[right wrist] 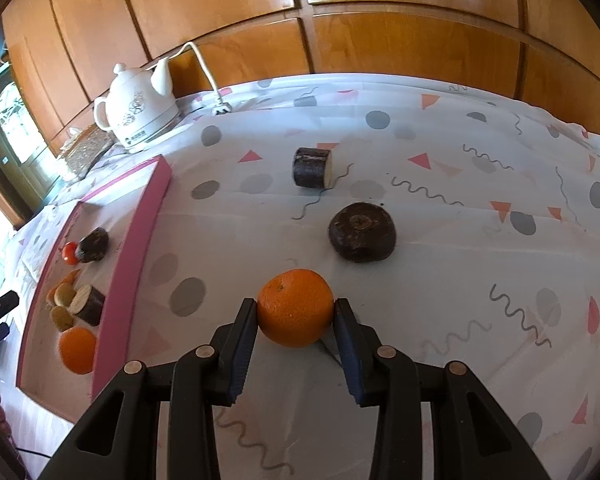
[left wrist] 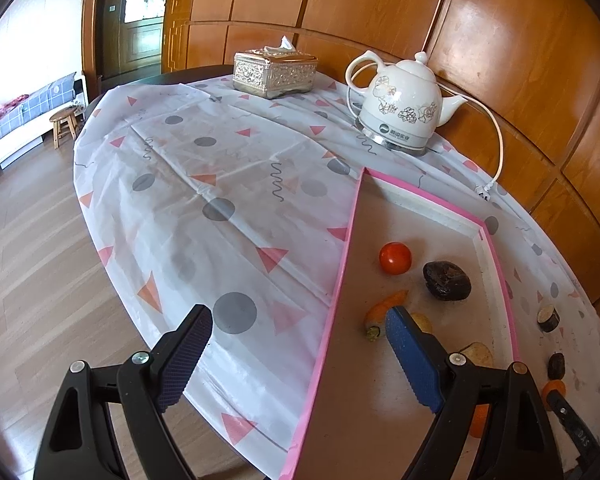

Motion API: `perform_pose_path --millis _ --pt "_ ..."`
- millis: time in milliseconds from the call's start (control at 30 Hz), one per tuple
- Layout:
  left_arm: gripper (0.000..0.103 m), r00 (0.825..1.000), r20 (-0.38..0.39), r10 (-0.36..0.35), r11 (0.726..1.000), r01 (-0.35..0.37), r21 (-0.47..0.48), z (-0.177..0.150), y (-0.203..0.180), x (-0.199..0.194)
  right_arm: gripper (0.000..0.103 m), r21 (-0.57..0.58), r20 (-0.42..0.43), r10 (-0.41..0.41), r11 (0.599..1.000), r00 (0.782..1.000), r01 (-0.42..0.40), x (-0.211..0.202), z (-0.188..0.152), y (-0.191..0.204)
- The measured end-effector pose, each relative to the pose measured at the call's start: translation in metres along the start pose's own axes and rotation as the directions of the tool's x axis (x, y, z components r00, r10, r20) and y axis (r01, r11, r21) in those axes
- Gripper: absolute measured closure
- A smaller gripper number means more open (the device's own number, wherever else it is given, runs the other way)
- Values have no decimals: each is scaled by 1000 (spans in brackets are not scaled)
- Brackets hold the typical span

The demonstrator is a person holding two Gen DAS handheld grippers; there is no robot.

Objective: Organize fruits
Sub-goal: 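Carry the orange with the right gripper into the tray and release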

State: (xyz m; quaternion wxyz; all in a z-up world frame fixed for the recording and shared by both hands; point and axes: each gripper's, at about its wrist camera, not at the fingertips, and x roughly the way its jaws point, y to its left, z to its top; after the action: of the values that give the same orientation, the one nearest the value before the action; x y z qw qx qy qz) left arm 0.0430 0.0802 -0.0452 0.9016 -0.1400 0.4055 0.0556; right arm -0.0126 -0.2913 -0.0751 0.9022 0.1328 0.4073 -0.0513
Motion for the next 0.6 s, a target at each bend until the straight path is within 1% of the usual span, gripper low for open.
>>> perform_pose_path --millis 133,300,433,500,600 --pt "14 1000 4 -4 1000 4 1 1 0 -1 64 -25 9 46 999 999 -46 -10 -1 12" --pt "14 1000 5 -6 1000 6 -2 1 0 -2 64 -101 9 141 985 990 -139 -23 -1 41" --pt "14 1000 14 -7 1000 7 -9 5 3 -3 64 -208 -9 229 952 973 -226 -34 -2 77" --pt "14 1000 19 -2 1000 2 -21 7 7 -3 64 -275 -23 272 923 962 -268 -39 -3 98" --pt "14 1000 24 6 999 -5 -38 10 13 -3 64 -365 -45 314 879 948 -308 -44 -7 129"
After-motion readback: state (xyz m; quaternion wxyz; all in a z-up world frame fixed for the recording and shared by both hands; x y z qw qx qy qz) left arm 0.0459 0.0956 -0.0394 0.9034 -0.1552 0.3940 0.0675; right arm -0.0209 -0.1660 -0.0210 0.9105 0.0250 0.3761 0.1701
